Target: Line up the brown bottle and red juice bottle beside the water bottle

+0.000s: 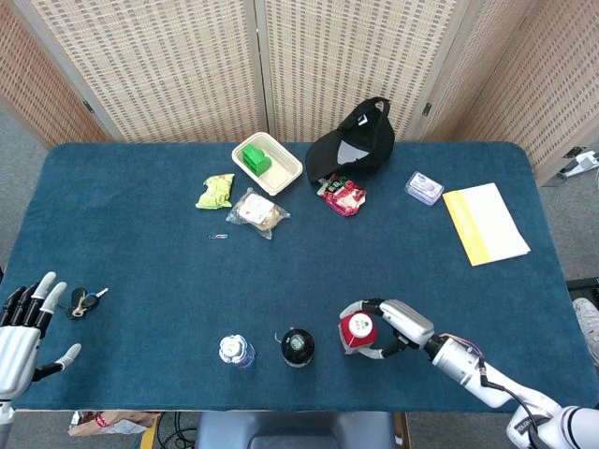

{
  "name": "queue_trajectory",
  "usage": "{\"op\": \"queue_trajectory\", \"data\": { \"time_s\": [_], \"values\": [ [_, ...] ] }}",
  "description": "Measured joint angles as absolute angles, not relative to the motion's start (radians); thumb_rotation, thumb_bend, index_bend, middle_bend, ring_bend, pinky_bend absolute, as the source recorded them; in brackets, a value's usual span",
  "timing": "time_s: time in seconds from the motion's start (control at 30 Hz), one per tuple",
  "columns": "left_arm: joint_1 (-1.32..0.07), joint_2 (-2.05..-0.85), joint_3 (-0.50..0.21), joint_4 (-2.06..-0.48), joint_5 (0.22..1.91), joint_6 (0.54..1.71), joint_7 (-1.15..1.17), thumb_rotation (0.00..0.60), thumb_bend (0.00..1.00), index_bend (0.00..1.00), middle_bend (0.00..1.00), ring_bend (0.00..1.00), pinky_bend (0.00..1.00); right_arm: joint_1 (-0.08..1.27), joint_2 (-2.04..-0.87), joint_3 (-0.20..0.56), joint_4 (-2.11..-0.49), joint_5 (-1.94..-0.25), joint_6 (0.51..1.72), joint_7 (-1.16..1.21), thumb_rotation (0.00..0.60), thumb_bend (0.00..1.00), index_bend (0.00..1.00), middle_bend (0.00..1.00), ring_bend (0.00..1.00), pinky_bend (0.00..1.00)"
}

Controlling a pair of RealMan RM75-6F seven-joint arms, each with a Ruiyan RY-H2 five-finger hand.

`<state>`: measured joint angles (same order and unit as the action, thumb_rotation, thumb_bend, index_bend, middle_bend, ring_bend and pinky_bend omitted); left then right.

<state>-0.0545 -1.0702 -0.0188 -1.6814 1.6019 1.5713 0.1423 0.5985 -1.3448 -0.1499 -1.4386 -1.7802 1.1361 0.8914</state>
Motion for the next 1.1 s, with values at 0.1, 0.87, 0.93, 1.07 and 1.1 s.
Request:
{"op": "queue_trajectory", "data": {
  "time_s": [0.1,0.87,0.93,1.07,1.1],
  "values": [
    [-0.056,-1.071,-0.018,-1.68,1.603,1.569,0.142,0.6,0.17,0.01,0.0,0.04,0.04,0.594,-1.351,-0.164,-1.431,-1.787,1.145,0.904,0.6,0.38,0.57,0.42,0.27,0.26],
    [-0.058,-1.081,-0.018,-1.667,1.598,1.562,0.135,0.6,0.17,0.01,0.0,0.04,0.04,0.591,-1.374,-0.209,-1.387,-1.791,1.146,0.918,0.6,0.33,0.57,0.4,0.27,0.26],
    [-0.059,-1.082,-0.017,-1.666,1.599,1.562,0.134,0.6,0.17,0.01,0.0,0.04,0.04,0.591,-1.373,-0.212,-1.388,-1.791,1.147,0.919,0.6,0.3,0.57,0.39,0.27,0.26],
    [-0.06,-1.083,-0.018,-1.665,1.599,1.56,0.134,0.6,0.17,0.01,0.0,0.04,0.04,0.592,-1.369,-0.217,-1.392,-1.799,1.154,0.913,0.6,0.24,0.51,0.37,0.25,0.26],
    [-0.06,-1.084,-0.018,-1.665,1.599,1.561,0.134,0.6,0.17,0.01,0.0,0.04,0.04,0.593,-1.367,-0.218,-1.394,-1.8,1.155,0.913,0.6,0.23,0.49,0.36,0.24,0.26]
  ]
}}
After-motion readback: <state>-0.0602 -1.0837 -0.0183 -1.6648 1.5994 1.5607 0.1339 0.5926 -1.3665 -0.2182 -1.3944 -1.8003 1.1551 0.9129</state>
